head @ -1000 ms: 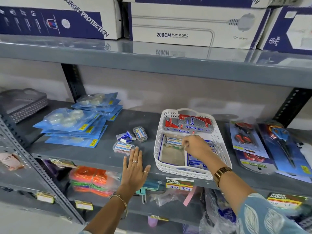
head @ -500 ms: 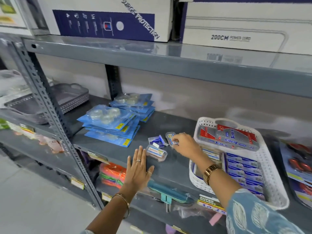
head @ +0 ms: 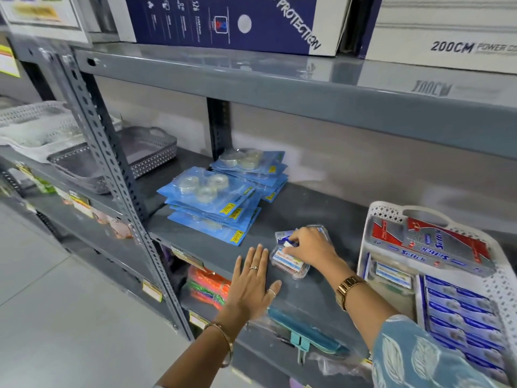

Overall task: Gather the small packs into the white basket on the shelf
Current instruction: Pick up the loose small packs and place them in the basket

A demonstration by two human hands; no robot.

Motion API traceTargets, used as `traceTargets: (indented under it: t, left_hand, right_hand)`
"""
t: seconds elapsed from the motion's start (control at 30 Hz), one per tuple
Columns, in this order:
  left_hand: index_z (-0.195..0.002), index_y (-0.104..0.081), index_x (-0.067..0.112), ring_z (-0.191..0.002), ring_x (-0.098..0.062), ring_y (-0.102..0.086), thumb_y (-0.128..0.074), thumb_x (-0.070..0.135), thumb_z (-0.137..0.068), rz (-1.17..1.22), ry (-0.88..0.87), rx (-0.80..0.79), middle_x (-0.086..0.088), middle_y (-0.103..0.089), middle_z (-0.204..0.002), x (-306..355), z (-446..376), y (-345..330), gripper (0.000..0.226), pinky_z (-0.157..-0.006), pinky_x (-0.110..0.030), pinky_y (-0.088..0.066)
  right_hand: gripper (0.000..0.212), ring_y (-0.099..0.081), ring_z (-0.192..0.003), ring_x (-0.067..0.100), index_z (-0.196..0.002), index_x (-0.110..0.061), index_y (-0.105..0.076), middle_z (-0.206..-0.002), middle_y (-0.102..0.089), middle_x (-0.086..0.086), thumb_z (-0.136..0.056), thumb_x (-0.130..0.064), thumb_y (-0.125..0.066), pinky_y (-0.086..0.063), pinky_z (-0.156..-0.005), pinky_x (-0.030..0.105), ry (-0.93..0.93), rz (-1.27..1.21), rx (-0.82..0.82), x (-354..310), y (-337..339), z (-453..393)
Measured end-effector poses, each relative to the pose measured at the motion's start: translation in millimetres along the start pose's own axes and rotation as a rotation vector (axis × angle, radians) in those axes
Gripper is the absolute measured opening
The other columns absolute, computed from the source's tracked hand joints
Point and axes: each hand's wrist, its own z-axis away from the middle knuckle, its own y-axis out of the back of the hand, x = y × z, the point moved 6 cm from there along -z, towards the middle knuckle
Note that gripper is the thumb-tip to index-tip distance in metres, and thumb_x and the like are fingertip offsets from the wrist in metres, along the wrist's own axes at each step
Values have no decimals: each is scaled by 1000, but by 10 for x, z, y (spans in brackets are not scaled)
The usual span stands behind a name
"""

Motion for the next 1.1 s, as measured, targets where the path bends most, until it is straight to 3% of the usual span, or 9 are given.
traceTargets:
  t: [0.07,0.13,0.27,0.47,0.63,0.77,0.93,1.03,1.1]
  left_hand:
    - [-146,9,15,-144,-20,13,4,63,-73,-2,2,-6,-4,10,-158,-10,-9,-7,88,-116,-40,9]
    - [-146,9,15,-144,-20,13,4,63,-73,1,0,-4,-4,10,-158,-10,-3,2,88,-115,-40,11]
    - [-146,10,14,-143,-21,15,2,62,-75,0,1,6,-5,11,-157,9,22,34,86,-115,-40,11]
    - [-145,14,14,-139,-19,20,3,58,-74,-14,-15,14,-1,26,-148,150,79,58,85,-116,-44,5]
    - [-134,-36,2,-127,-32,-47,-34,48,-77,-51,-34,61,-16,-49,-138,490,180,67,73,-90,-53,-48]
    - [-134,-34,6,-129,-25,-29,-37,46,-73,-59,-113,112,-15,-52,-136,817,281,49,73,-93,-53,-45]
    - [-133,-35,4,-129,-29,-34,-36,43,-73,-36,-120,96,-17,-51,-137,1051,314,-51,71,-89,-56,-47]
    - [-131,-39,2,-123,-36,-50,-35,42,-73,-44,-114,52,-19,-52,-135,1150,316,-100,71,-87,-57,-47]
    - [-133,-40,0,-125,-39,-47,-37,40,-76,-17,-123,48,-22,-47,-139,1248,330,-101,70,-93,-58,-42]
  right_hand:
    - [30,-52,-68,26,-55,-16,-55,-74,-60,18,-84,-25,-57,-39,-62,29,7,2,39,17,29,-23]
    - [34,-50,-66,27,-51,-15,-46,-68,-55,16,-84,-19,-52,-39,-61,30,12,-36,104,46,99,-1]
    - [19,-63,-70,18,-81,-4,-74,-80,-72,6,-87,-11,-57,-48,-62,26,-52,-426,275,222,255,99]
    - [22,-71,-88,29,-99,-1,-73,-101,-75,16,-84,-15,-67,-58,-83,44,-235,-734,415,609,391,263]
    - [16,-65,-76,25,-93,1,-73,-89,-73,17,-83,-7,-64,-59,-73,41,-302,-794,619,851,605,713]
    - [17,-60,-76,22,-91,-2,-75,-77,-65,7,-83,-11,-62,-46,-69,29,-367,-752,728,1195,748,1093]
    - [13,-64,-85,28,-91,-9,-74,-96,-70,17,-86,-11,-62,-55,-85,50,-448,-881,730,1739,803,1519]
    - [20,-68,-87,16,-103,0,-72,-102,-72,14,-86,-8,-64,-53,-78,26,-417,-720,699,1931,899,1860]
    - [21,-66,-60,-8,-104,2,-71,-92,-70,10,-85,-6,-66,-48,-58,4,-427,-707,658,2133,879,2029]
